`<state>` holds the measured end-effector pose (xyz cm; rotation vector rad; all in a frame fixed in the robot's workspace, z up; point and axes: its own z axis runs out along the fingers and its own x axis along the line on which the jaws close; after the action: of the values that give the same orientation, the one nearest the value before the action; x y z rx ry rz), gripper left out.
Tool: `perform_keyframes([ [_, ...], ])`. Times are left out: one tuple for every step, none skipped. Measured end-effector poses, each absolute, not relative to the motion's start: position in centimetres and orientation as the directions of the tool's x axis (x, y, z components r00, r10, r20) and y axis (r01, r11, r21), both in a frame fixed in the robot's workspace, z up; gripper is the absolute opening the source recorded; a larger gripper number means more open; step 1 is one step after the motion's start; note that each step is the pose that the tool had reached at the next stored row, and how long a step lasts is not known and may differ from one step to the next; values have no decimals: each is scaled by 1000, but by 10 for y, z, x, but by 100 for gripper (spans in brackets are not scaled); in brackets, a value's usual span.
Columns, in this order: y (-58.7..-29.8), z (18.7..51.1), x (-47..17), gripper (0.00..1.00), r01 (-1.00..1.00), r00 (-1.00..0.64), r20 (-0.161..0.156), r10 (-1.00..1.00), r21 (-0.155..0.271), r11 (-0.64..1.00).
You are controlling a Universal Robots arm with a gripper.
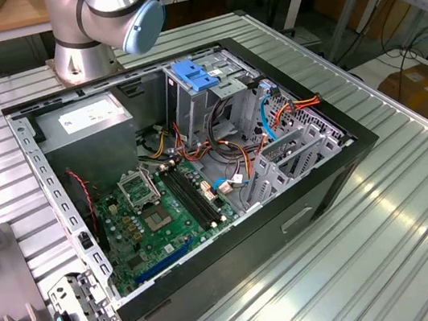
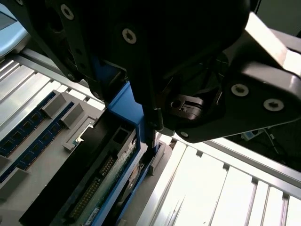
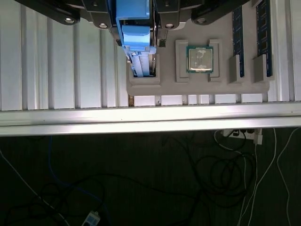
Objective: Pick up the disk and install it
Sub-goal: 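Pick up the disk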
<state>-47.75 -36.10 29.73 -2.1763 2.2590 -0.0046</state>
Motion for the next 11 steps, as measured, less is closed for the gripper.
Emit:
perform_keyframes([
  [-361, 299, -477, 37, -999, -37, -1, -999, -5, 37],
  [-361, 303, -477, 37, -999, -37, -1, -999, -5, 37],
  [-361, 305, -477, 37, -999, -37, -1, -999, -6, 37],
  [-361, 308, -477, 37, -999, -37, -1, -999, -5, 37],
  [-361, 312, -477, 37, -999, -37, -1, -999, -5, 37],
  [-361, 313, -477, 37, -999, -37, -1, -999, -5, 37],
  [-361, 315, -477, 37, -999, -37, -1, -999, -5, 37],
  [-361, 321, -477, 37, -999, -37, -1, -999, -5, 37],
  [-361, 327, -477, 37, -999, -37, -1, -999, -5, 37],
  [-361, 331, -477, 37, -999, -37, -1, -999, -6, 37],
  [-361, 335, -477, 37, -999, -37, -1, -999, -6, 37],
])
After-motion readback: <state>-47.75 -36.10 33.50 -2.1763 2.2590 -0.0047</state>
